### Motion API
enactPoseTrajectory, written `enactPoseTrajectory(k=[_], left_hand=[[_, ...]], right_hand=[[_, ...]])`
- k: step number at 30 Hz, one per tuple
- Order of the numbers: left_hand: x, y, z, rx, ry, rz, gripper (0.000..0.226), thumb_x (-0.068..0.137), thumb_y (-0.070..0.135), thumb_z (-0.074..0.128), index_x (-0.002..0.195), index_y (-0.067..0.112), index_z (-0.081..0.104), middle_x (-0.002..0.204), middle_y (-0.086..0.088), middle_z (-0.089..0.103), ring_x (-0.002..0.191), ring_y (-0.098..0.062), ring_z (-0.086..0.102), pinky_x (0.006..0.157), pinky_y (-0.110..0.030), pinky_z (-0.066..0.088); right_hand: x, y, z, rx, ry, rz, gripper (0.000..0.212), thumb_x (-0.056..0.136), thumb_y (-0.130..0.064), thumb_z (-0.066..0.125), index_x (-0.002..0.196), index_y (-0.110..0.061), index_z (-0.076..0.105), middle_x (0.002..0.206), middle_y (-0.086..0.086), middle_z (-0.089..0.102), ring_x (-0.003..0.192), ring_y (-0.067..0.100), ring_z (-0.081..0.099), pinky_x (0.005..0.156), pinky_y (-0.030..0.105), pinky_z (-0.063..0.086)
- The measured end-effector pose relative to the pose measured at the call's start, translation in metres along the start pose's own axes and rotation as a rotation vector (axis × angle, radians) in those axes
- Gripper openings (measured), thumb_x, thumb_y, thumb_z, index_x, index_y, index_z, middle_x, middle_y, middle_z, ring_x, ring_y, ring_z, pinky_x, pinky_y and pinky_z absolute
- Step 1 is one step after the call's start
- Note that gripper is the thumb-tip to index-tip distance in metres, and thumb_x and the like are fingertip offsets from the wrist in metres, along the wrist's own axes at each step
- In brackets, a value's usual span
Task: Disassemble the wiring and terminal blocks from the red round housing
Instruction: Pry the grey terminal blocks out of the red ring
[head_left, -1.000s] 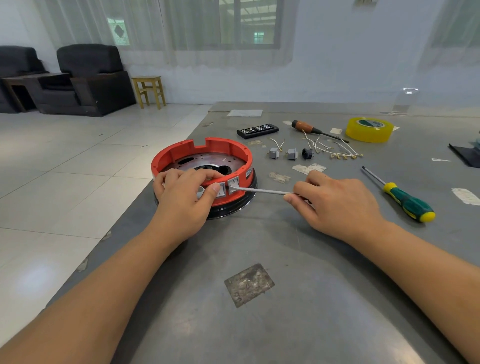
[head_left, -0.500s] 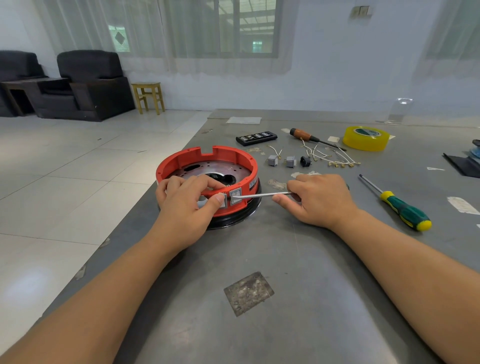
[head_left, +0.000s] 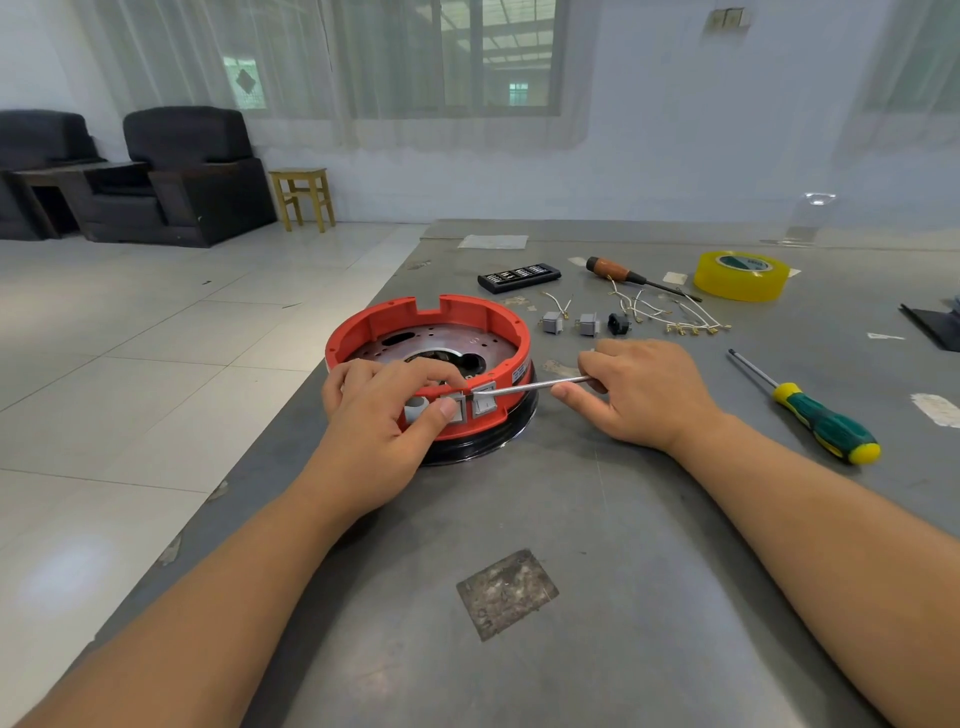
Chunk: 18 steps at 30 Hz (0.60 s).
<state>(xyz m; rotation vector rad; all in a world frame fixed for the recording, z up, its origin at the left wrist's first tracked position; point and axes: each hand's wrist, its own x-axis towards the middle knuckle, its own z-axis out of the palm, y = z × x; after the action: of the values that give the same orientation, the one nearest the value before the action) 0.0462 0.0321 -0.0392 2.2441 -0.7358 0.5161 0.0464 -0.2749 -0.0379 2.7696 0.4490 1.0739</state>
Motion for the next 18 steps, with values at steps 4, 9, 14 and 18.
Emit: enactPoseTrajectory(k=[4,9,14,18], left_hand=[[-0.001,-0.002,-0.003,-0.007,0.011,0.033,0.030,0.095,0.048,0.055,0.105,0.076,0.054,0.110,0.052,0.052,0.118,0.022,0.029,0.111,-0.038,0.021],[-0.001,-0.004,-0.005,-0.013,0.033,0.071,0.025,0.095,0.047,0.060,0.101,0.070,0.060,0.114,0.050,0.055,0.116,0.012,0.041,0.109,-0.040,0.026],[0.001,-0.005,0.000,-0.037,0.096,0.072,0.025,0.096,0.042,0.069,0.102,0.066,0.064,0.111,0.045,0.062,0.113,0.008,0.048,0.111,-0.040,0.026],[0.003,-0.006,0.005,-0.023,0.122,0.063,0.031,0.098,0.035,0.073,0.103,0.065,0.065,0.106,0.047,0.061,0.112,0.008,0.048,0.112,-0.038,0.022]], right_hand=[[-0.012,-0.004,-0.010,-0.047,-0.031,0.049,0.070,0.095,-0.078,0.010,0.063,-0.025,0.043,0.063,-0.005,0.048,0.057,0.022,0.052,0.046,0.025,0.024],[-0.028,-0.018,-0.025,-0.086,-0.076,0.139,0.071,0.092,-0.080,0.004,0.060,-0.026,0.037,0.060,-0.007,0.045,0.052,0.016,0.047,0.046,0.023,0.023],[-0.047,-0.027,-0.037,-0.119,-0.105,0.185,0.073,0.091,-0.080,0.003,0.059,-0.025,0.038,0.057,-0.008,0.045,0.049,0.012,0.044,0.045,0.022,0.023],[-0.054,-0.032,-0.045,-0.164,-0.108,0.209,0.070,0.092,-0.080,0.007,0.057,-0.026,0.035,0.055,-0.009,0.043,0.047,0.012,0.041,0.044,0.021,0.021]])
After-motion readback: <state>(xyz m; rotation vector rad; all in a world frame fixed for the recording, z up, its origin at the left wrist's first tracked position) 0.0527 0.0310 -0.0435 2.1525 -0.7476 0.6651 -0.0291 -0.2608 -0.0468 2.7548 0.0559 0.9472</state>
